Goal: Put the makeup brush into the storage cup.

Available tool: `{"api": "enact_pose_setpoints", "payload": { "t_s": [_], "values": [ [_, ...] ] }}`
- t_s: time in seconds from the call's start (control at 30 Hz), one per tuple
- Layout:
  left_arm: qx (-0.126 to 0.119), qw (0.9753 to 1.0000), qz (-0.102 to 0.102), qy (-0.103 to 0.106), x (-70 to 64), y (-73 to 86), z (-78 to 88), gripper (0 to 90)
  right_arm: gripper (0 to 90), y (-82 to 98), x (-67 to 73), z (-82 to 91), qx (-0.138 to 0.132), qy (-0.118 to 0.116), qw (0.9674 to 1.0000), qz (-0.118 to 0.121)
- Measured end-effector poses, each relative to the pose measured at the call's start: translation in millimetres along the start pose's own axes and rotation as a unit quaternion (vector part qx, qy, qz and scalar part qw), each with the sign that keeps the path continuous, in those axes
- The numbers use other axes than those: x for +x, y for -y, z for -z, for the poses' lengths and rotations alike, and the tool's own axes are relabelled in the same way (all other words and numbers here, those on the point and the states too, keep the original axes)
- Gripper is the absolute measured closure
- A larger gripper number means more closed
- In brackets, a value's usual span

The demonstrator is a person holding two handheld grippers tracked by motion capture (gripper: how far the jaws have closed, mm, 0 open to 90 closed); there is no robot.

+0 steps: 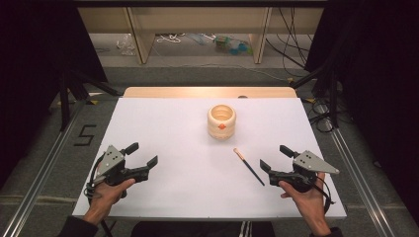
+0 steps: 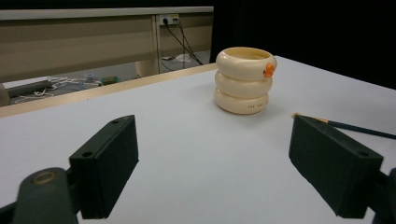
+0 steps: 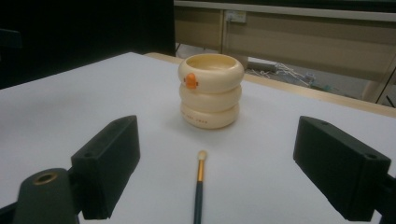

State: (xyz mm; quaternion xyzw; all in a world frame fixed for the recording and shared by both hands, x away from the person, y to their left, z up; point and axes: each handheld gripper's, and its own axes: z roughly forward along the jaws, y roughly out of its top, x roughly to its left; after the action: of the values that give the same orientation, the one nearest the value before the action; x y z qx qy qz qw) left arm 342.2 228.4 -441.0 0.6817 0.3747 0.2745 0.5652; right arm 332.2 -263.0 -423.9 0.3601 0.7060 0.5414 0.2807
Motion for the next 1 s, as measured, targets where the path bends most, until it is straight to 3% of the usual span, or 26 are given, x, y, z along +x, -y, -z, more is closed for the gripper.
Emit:
{"api": "enact_pose_setpoints", "payload": {
  "t_s": [0.43,0.67,1.0],
  "values": [
    [-0.001,1.0000,0.002,-0.002,1.5,-0.8,0.5,15.4,15.6,-1.8,-0.2,-2.7,0.023,-0.003,0.9997,0.003],
    [-0.003,1.0000,0.004,-0.002,1.4,-1.2,0.0,15.4,15.6,-5.1,3.3,-8.7,0.046,-0.017,0.9987,0.014],
    [-0.005,1.0000,0.004,-0.001,2.0,-1.7,0.5,15.5,15.8,-7.0,4.3,-10.8,0.057,-0.015,0.9981,0.019]
  ]
}}
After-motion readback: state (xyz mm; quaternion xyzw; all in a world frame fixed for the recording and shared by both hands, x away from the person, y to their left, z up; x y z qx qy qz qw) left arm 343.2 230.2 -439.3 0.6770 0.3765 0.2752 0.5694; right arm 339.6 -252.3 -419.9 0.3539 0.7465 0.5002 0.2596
